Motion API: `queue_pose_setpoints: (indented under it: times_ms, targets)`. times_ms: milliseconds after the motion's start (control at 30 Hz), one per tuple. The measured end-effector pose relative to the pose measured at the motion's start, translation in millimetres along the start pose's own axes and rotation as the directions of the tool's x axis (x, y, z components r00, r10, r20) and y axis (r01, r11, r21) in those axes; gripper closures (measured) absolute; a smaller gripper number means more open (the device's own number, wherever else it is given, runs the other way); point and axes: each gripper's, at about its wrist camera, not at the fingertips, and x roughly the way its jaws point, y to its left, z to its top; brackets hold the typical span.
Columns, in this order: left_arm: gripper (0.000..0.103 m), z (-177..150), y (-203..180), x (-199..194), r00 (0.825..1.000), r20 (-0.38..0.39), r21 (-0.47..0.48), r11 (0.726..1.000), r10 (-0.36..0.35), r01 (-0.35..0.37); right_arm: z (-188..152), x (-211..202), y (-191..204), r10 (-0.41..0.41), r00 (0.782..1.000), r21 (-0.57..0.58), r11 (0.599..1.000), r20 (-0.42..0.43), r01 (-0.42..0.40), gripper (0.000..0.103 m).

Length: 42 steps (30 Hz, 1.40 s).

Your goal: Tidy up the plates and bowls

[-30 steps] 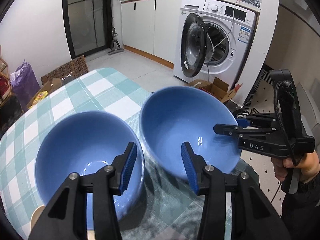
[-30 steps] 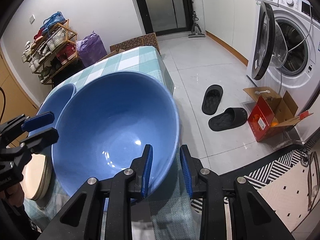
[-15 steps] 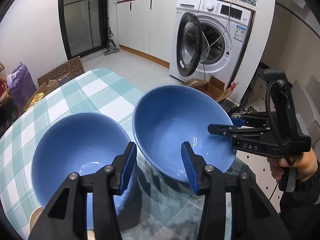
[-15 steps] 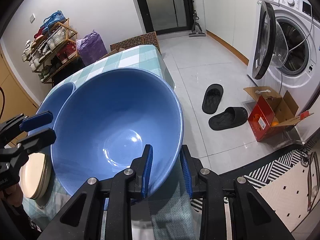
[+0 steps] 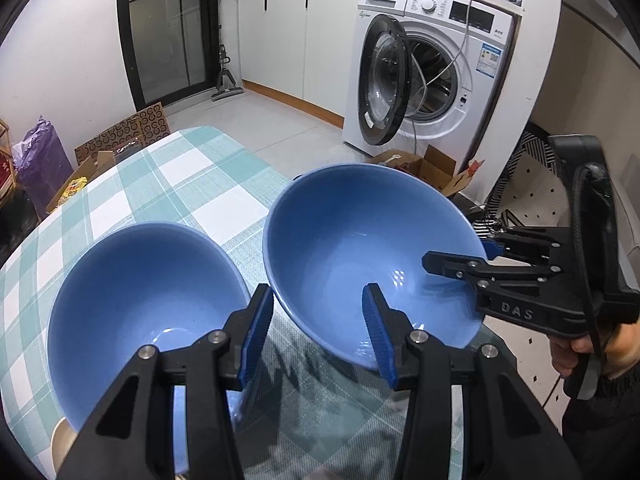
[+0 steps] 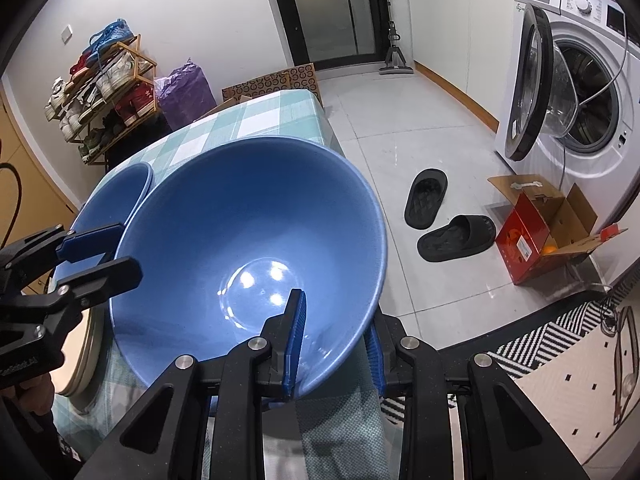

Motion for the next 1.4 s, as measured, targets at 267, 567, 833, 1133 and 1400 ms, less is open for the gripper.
queue_pose_setpoints:
  times_ms: [267,567,833,1133,1400]
  targets:
    - [0.057,2,-4,10,0.999,-0.007,0.012,0.999,0.032,-0.032,1,-2,-2,-0.01,1.0,0.0,1.0,0.007,0.01,0.075]
    - [0.057,5,-12,18,0.999,-0.02,0.031,0.999,0.039,-0.039,-1,-5,-7,-0.019,1.0,0.011,1.0,0.011,0.019,0.075]
    - [0.057,3,-17,23,0.999,-0.032,0.038,0.999,0.036,-0.035,0,-8,-11,-0.023,1.0,0.016,1.0,0.016,0.023,0.075]
    - [0.058,4,-16,16,1.0,-0.009,0.025,0.999,0.025,-0.025,0,-17,-15,-0.028,0.999,0.016,0.999,0.035,0.027,0.075]
    - [0.058,5,-14,4,1.0,0.018,0.02,1.0,0.023,-0.024,1,-25,-7,-0.032,0.998,0.002,0.999,0.051,0.032,0.075]
